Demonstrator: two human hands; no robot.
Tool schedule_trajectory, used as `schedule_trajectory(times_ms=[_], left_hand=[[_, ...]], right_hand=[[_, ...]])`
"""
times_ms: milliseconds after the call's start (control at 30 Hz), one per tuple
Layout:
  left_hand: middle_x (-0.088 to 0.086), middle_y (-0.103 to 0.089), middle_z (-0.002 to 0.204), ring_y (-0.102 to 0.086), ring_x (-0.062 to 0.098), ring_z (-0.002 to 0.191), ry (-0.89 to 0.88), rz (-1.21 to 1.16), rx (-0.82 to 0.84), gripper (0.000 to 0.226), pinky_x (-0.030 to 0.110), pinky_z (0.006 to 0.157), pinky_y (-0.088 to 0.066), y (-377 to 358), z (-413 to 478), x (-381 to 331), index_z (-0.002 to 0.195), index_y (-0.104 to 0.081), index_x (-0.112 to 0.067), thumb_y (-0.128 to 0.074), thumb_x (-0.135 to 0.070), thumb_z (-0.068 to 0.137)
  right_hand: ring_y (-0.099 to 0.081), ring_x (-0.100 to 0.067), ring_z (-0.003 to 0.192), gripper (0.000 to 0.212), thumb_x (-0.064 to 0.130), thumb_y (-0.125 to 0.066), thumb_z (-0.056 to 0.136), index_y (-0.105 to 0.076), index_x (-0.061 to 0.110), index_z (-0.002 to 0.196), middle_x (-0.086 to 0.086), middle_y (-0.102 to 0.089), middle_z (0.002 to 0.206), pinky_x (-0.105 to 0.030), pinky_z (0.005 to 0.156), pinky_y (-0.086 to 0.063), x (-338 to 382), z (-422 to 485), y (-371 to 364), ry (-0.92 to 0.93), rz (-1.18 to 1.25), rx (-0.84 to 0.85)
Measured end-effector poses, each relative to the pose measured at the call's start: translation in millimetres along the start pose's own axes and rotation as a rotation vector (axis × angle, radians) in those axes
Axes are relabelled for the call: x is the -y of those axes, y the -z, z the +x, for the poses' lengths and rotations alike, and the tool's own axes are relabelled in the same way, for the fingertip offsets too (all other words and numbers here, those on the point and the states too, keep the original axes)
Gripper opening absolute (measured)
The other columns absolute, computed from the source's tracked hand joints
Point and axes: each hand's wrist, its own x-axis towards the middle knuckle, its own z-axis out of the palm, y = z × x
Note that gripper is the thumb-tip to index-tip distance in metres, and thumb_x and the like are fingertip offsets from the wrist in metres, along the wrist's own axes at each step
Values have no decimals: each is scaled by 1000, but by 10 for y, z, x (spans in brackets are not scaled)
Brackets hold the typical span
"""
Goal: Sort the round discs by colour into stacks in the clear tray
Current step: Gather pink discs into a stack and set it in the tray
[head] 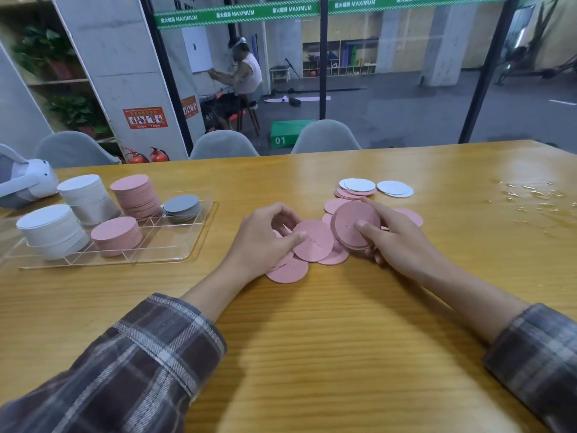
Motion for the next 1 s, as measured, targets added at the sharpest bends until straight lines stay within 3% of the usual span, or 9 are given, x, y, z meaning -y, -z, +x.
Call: schedule_trajectory(times_ms=[133, 267, 400, 500, 600, 733, 900, 1000], left_hand=[[2, -77, 84, -70, 16, 75, 54, -218, 62, 13, 33, 77, -58, -19, 13, -37, 97, -72, -18, -80, -12, 89], [-1, -70, 91, -65, 13, 70, 36, -275, 115, 29, 32, 70, -59, -22, -6, -74, 119, -75, -21, -74, -6, 94], [1, -65, 84, -60, 13, 52, 84, -322, 141, 30, 22, 47, -48, -8, -43, -125, 117, -75, -15, -64, 4, 97], [15, -69, 103, -74, 32, 67, 86, -307, 126, 27, 43, 61, -60, -52, -50, -152, 111, -72, -17, -67, 4, 93], [14, -71, 99, -76, 30, 66, 117, -322, 73, 19, 41, 64, -65, -103, -62, -177, 102, -69, -17, -71, -1, 91], [1, -77, 81, -75, 18, 71, 73, -254, 14, 14, 26, 62, -57, -165, -71, -171, 91, -71, -19, -82, -13, 85], [2, -77, 79, -77, 27, 74, 117, -289, -4, 16, 43, 74, -63, -232, -72, -174, 89, -73, -20, -86, -18, 81], [1, -76, 79, -77, 25, 72, 106, -273, -4, 16, 42, 77, -63, -245, -96, -198, 89, -74, -19, -87, -17, 81]], right_hand=[[-54, -16, 52, 40, 26, -50, 105, -51, 36, 144, -11, -66, 74, -31, 54, -48, 1, 11, -16, -16, 54, 23], [-55, -18, 52, 36, 25, -50, 104, -56, 37, 137, -20, -68, 79, -34, 55, -49, 16, 17, -10, -24, 70, 3], [-56, -17, 51, 37, 24, -50, 104, -57, 40, 135, -28, -68, 85, -35, 56, -50, 15, 9, -2, -14, 84, -5], [-59, -19, 57, 39, 22, -49, 104, -56, 36, 139, -19, -68, 84, -37, 57, -50, 28, 10, -10, -33, 110, 24], [-58, -20, 60, 36, 20, -47, 106, -57, 34, 137, -8, -64, 78, -34, 55, -48, 67, -17, -42, -25, 154, 84], [-55, -19, 60, 33, 20, -43, 108, -57, 41, 129, -5, -61, 72, -35, 53, -46, 98, -38, -78, 2, 158, 110], [-54, -13, 56, 41, 28, -39, 110, -46, 30, 150, -6, -60, 76, -28, 51, -45, 90, -30, -88, -24, 128, 117], [-56, -11, 57, 47, 39, -45, 107, -41, 32, 153, -4, -63, 79, -27, 56, -47, 91, -42, -83, 12, 47, 128]])
